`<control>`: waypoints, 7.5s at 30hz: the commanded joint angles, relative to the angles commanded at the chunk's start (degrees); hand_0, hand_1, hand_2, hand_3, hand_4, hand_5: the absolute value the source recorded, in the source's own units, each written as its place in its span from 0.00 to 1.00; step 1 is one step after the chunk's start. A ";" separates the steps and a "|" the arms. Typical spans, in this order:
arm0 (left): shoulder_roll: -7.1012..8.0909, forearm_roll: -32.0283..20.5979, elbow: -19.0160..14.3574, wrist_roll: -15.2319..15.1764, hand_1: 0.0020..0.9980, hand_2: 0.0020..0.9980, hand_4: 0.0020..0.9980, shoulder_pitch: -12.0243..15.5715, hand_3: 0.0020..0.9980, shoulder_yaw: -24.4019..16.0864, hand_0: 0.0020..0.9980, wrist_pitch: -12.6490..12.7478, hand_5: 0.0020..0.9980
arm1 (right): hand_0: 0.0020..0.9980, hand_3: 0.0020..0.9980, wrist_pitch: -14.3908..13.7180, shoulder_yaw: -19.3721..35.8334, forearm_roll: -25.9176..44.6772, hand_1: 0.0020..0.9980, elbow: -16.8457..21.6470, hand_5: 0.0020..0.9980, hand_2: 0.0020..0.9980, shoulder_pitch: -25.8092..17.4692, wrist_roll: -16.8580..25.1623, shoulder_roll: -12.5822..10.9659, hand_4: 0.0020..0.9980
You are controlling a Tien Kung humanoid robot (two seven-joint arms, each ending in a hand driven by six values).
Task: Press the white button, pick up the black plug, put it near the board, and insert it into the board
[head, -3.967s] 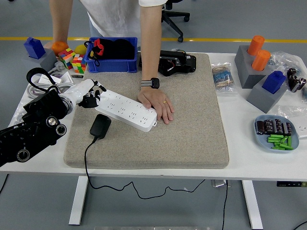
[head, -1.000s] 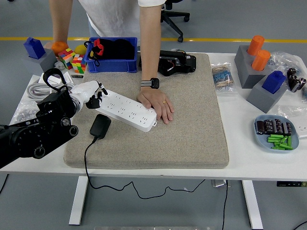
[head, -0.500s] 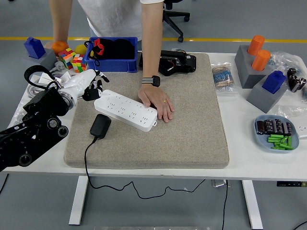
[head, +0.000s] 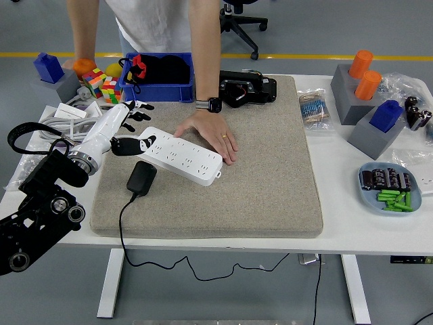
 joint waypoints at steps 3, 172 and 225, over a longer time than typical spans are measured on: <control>-0.15 0.65 -1.50 -0.19 0.91 0.88 1.00 3.01 0.92 -1.70 0.87 0.81 0.63 | 0.61 0.59 -0.02 -0.09 -0.04 0.59 0.02 0.39 0.58 0.15 0.03 -0.10 0.65; -9.55 13.64 12.53 7.71 0.38 0.38 0.71 -1.97 0.56 6.61 0.38 14.08 0.00 | 0.60 0.58 -0.87 -1.00 0.28 0.58 -0.01 0.37 0.57 0.00 1.44 -0.09 0.64; -12.44 15.43 20.58 9.67 0.38 0.38 0.72 -3.09 0.56 5.75 0.35 15.88 0.00 | 0.60 0.58 -0.94 -1.44 0.43 0.58 0.00 0.36 0.57 -0.07 1.54 -0.12 0.64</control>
